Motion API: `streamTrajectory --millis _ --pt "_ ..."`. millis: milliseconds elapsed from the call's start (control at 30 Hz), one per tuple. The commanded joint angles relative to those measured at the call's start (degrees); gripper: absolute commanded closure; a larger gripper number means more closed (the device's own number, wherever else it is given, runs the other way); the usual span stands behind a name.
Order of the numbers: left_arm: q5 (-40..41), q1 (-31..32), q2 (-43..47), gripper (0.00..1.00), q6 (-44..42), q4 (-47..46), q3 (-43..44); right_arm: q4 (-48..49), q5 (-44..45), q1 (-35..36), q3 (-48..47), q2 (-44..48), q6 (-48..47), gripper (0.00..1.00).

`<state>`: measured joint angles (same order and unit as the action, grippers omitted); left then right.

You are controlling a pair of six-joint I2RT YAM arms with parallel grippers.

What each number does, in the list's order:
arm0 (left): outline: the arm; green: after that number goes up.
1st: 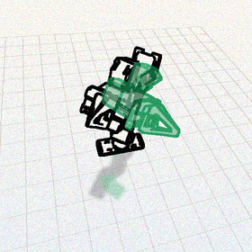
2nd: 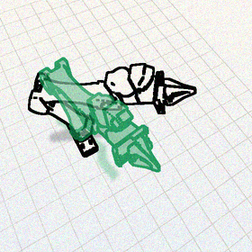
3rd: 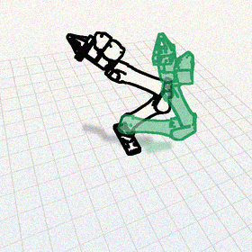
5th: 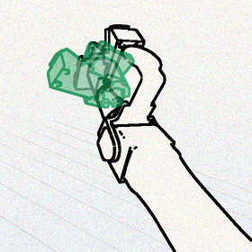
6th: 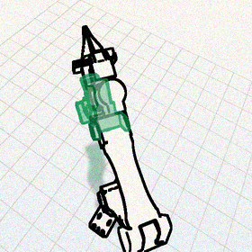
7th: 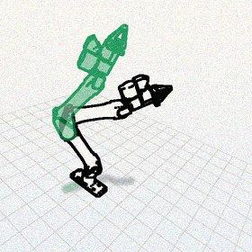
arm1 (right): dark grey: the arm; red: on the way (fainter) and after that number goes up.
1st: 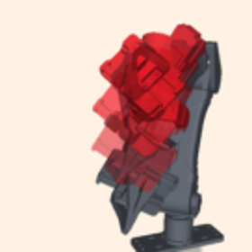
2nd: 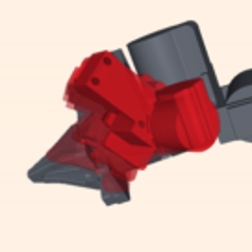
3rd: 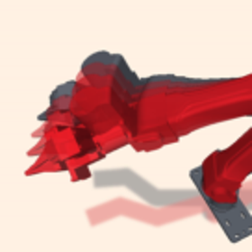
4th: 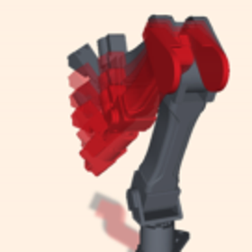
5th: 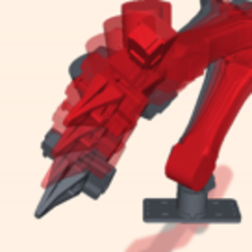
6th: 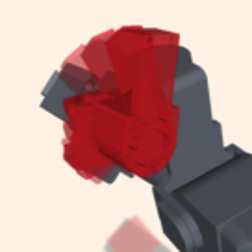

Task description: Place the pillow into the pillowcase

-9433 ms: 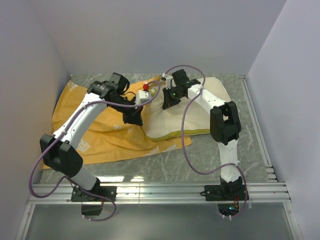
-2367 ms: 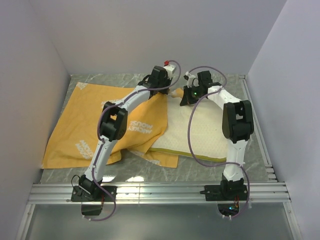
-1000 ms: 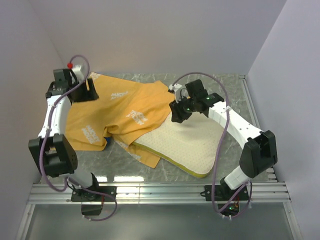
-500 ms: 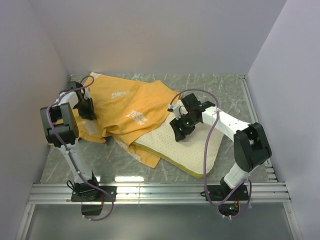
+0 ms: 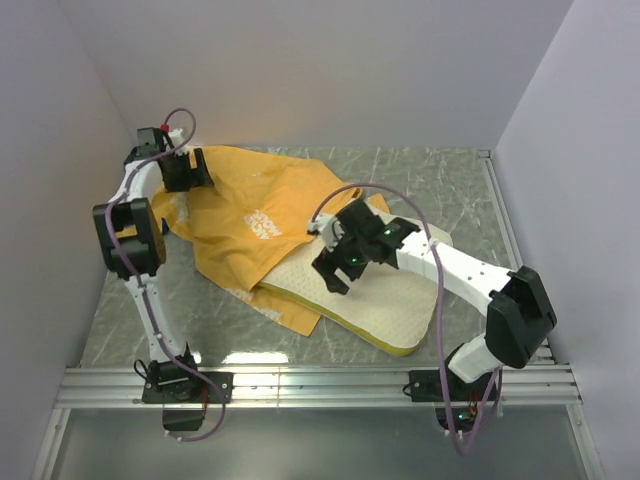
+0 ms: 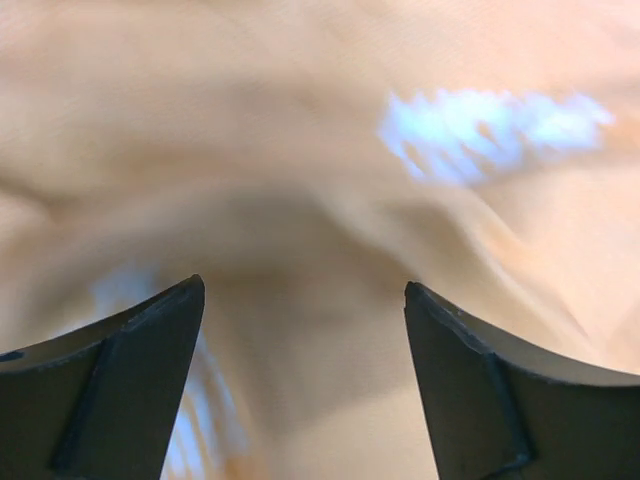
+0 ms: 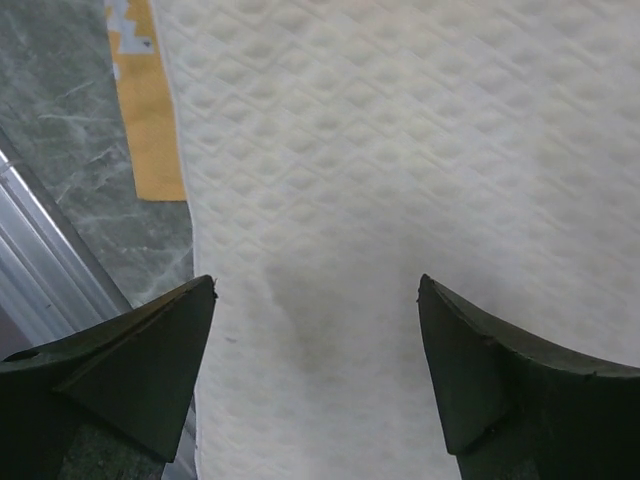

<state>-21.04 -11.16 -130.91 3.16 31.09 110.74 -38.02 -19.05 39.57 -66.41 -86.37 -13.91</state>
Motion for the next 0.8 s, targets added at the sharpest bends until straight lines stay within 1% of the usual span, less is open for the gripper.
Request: streamTrajectory --millis 0,33,67,100,133,167,200,233,267,300,333,367,433,467,500,533,567,600,633,667,700,767 --pt "-9.54 -0.88 21.36 0.10 -6.55 -4.72 -8.14 5.22 10.94 6.38 0.14 0.59 0.38 0.11" --pt "-11.11 -1.49 24.79 0.10 -7.37 -4.38 -14.17 6.02 12.79 8.66 0.40 0.24 0.29 0.11" --pt "-15.74 -1.93 31.70 0.09 -7.99 -4.11 -17.63 8.03 14.37 9.98 1.36 -0.29 0.11 0.09" --pt "-17.53 -2.55 35.16 0.07 -9.04 -3.85 -21.14 9.01 17.26 11.04 1.81 -0.55 -0.15 0.08" --pt "-19.03 -4.12 38.59 0.05 -9.13 -3.93 -27.96 10.23 18.33 13.23 2.33 -0.82 -0.32 0.07" --pt "-22.09 -5.00 44.63 0.01 -9.57 -4.02 -31.25 11.03 18.95 14.21 2.60 -1.95 -0.67 0.01" --pt "-23.25 -5.80 47.21 0.01 -10.71 -3.93 -34.24 12.26 19.92 14.91 2.43 -2.66 -0.59 0.00" --pt "-23.96 -7.02 49.59 0.01 -11.59 -0.97 -38.01 12.36 19.67 15.62 2.08 -3.45 -0.50 0.00" --pt "-24.48 -7.56 53.01 0.01 -12.20 0.36 -39.44 12.44 19.66 16.67 0.95 -5.37 0.02 0.00" --pt "-26.58 -8.17 54.43 0.01 -14.13 2.29 -40.76 11.83 19.58 17.46 0.24 -6.52 -0.15 0.00" --pt "-27.03 -8.70 55.67 0.01 -15.88 4.40 -42.69 11.48 20.36 18.17 -0.38 -7.75 -0.32 0.00" --pt "-27.21 -8.71 56.90 0.01 -18.08 8.59 -43.58 11.22 21.06 19.30 -1.17 -10.46 -0.85 0.00" --pt "-28.26 -8.71 61.72 0.01 -24.31 10.82 -48.22 10.16 20.64 19.58 -2.14 -13.81 -1.29 0.00" --pt "-28.27 -8.71 65.48 0.01 -26.78 12.57 -49.99 9.20 19.93 19.14 -3.19 -17.05 -1.73 0.10" --pt "-28.10 -8.62 67.35 0.01 -31.76 13.11 -51.66 9.02 19.23 18.79 -3.72 -18.30 -1.47 0.25" --pt "-25.83 -7.83 69.11 0.02 -33.81 13.73 -54.72 9.10 17.48 18.09 -4.16 -19.01 -0.69 0.40" --pt "-25.11 -7.39 71.82 0.03 -36.18 14.52 -55.88 9.45 13.55 17.39 -4.42 -19.10 0.37 0.53" --pt "-24.58 -7.04 72.89 0.05 -42.64 17.74 -57.03 10.50 12.03 15.81 -4.86 -18.75 2.38 0.87" --pt "-23.10 -6.25 74.12 0.06 -44.80 18.47 -59.47 11.03 11.06 15.02 -5.21 -18.31 3.53 1.00" --pt "-22.56 -5.90 76.57 0.06 -46.82 18.83 -60.89 11.47 7.83 14.14 -6.26 -17.53 4.93 1.00" --pt "-22.12 -4.94 77.73 0.06 -51.45 19.44 -63.86 11.74 6.41 11.95 -6.88 -17.08 5.64 1.00" --pt "-20.81 -3.27 81.58 0.05 -54.21 18.05 -67.13 12.27 2.72 9.83 -8.72 -16.12 8.18 1.00"
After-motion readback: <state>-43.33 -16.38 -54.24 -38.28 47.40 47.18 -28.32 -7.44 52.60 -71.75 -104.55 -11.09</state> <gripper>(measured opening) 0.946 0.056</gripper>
